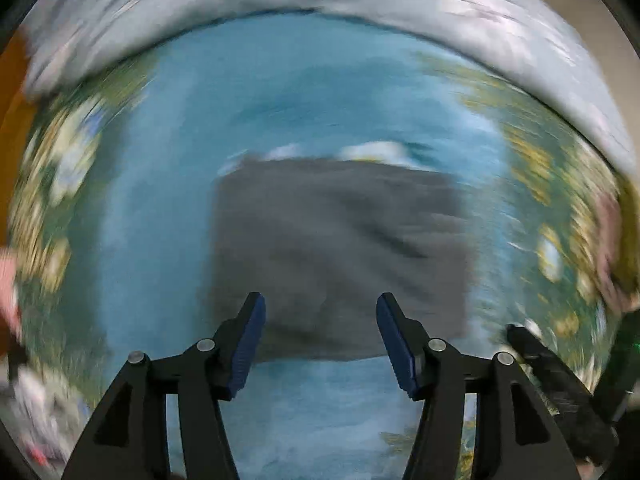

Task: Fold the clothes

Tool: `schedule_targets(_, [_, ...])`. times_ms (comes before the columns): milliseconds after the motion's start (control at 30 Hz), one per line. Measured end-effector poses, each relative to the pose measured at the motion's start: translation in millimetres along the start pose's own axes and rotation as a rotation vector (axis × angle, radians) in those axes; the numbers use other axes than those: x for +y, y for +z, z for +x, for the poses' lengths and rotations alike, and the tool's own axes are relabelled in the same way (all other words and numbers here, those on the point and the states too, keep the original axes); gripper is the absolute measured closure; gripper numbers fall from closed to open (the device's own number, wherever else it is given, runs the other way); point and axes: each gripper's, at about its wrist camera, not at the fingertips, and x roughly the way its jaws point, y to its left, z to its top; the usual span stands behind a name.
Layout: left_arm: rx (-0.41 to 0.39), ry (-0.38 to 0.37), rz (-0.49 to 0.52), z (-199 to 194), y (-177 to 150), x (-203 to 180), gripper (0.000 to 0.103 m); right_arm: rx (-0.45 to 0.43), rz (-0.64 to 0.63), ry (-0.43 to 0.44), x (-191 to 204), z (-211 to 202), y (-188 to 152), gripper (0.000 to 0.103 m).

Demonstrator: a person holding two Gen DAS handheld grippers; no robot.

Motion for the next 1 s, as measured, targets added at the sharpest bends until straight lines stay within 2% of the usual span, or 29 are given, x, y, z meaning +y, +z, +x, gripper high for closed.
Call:
schedule_targets(67, [0.027,0.021,-0.112,4.7,-0.9,34.3,0.044,0.045,-0.048,0.071,17.9,16.1,13.1,0.043])
schedule_targets(133, [0.041,0.029,-0.177,6.5,-6.3,55.8,0.044,0.086,-0.106,0.099,33.8,35.3,26.0,0.043])
schedule_targets(300, [0.076,0.044,-0.227,12.1,-20.8,76.2,0.044,0.205,-0.197,0.102,52.4,86.0,52.6,0.045])
schedule_targets(333, [0.085,0.043,-0.23,14.0,-23.0,77.3,0.044,0.231,-0.206,0.096,52.9,95.3,56.8,0.061])
schedule_targets(367, [0.092,0.038,-0.227,16.6,-23.6,76.8,0.044,0.24,-0.213,0.107,53.9,97.9,60.1,0.072])
schedule_targets(433, [0.103,0.027,-0.218,20.8,-23.3,75.6,0.044,0.245,-0.225,0.146,56.3,96.9,65.9,0.087])
schedule_targets(467, [0.109,0.025,-0.21,23.4,-23.4,74.4,0.044,0.247,-0.231,0.165,57.5,96.4,68.7,0.088])
schedule_targets(533, [0.123,0.029,-0.184,30.3,-22.2,70.1,0.044,0.188,-0.17,0.234,47.8,83.2,84.6,0.088])
schedule_targets(633, [0.15,0.046,-0.142,44.7,-18.9,62.0,0.044,0.104,-0.055,0.246,25.3,72.0,108.1,0.088])
schedule_targets(700, [0.179,0.056,-0.14,57.6,-15.8,57.9,0.044,0.135,-0.022,0.191,14.3,86.8,115.7,0.088])
schedule_targets(800, [0.221,0.074,-0.152,73.1,-12.8,55.5,0.044,0.215,0.052,0.155,0.6,115.2,115.0,0.086])
schedule_targets(1000, [0.211,0.026,-0.202,67.3,-8.5,67.4,0.044,0.23,0.04,0.192,6.8,99.4,108.1,0.086])
